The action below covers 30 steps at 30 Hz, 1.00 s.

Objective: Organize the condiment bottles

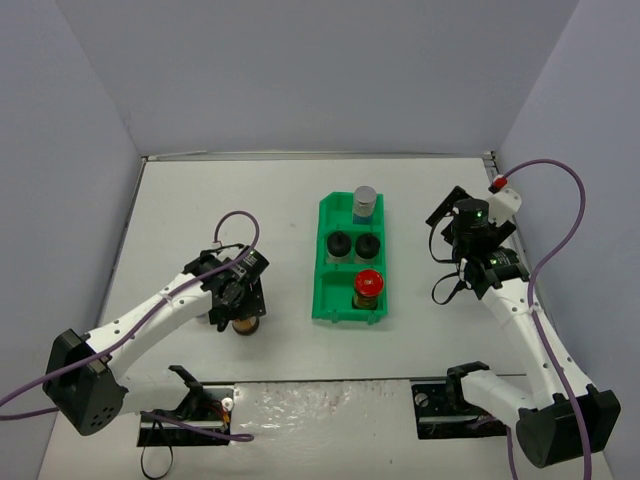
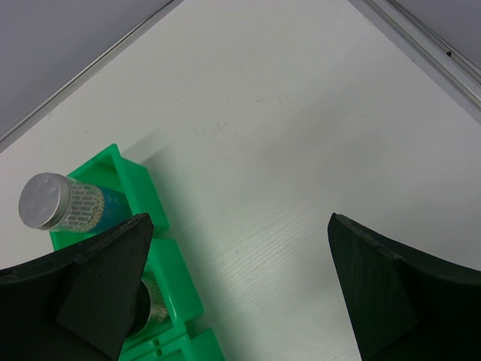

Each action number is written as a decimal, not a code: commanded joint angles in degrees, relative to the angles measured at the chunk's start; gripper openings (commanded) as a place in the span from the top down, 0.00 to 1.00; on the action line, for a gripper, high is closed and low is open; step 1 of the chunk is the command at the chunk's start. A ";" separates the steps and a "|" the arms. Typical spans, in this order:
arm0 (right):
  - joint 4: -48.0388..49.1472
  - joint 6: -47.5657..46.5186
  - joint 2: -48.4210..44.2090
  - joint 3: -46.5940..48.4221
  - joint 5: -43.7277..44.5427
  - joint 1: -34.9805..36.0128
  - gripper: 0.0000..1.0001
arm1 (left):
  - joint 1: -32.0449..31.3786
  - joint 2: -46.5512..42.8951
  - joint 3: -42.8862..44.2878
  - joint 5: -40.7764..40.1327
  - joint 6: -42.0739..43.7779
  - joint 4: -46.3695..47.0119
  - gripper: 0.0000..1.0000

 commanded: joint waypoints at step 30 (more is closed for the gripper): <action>0.76 -0.12 -0.83 1.61 4.33 -3.97 0.00 | -16.09 30.08 53.47 -2.48 23.86 1.08 1.00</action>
